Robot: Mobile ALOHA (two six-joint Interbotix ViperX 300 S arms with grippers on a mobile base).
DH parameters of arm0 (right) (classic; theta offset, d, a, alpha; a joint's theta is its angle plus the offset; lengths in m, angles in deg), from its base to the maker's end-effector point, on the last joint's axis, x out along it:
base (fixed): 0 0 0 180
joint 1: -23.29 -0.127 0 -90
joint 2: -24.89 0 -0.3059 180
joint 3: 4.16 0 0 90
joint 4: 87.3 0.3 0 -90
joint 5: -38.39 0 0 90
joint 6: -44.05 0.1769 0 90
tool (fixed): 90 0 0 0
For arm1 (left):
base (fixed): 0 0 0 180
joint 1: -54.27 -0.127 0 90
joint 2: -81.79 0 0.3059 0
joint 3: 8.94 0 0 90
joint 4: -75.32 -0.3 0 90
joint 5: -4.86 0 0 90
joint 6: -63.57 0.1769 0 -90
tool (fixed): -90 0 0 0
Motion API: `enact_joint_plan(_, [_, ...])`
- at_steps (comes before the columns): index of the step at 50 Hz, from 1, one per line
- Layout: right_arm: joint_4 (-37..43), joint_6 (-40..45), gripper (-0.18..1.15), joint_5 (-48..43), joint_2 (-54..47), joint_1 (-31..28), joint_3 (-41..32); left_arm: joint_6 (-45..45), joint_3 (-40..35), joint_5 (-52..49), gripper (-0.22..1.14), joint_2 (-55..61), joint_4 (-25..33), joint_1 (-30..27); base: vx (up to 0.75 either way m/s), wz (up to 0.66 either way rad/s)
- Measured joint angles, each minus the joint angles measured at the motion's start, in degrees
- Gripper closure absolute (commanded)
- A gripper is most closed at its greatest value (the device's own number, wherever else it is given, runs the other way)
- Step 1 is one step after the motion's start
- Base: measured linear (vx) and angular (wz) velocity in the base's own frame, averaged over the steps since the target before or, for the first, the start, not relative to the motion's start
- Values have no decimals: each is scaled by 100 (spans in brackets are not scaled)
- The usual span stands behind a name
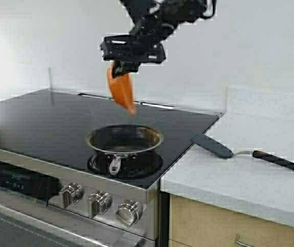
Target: Add oil to the pan and cook the shrimp and serve it
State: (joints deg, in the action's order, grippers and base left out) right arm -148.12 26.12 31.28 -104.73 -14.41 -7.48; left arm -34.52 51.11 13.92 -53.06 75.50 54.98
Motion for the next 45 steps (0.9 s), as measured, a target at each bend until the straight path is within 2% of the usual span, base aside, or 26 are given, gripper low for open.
enact_joint_plan(7, [738,-53,92,-1055,-334,316,-70,-9,0,0,89,0,0,0,0,0])
enact_joint_plan(17, [1626,-79,92,-2057,-729,712,-44,0,0,0,89,0,0,0,0,0])
enact_joint_plan(28, [2259,-9,92,-3366,-1028,817,202,0,0,0,89,0,0,0,0,0])
enact_joint_plan(35, [2698,-79,92,-3753,-1160,896,404,0,0,0,89,0,0,0,0,0])
enact_joint_plan(45, [2918,62,92,-4772,-1468,1028,510,0,0,0,89,0,0,0,0,0])
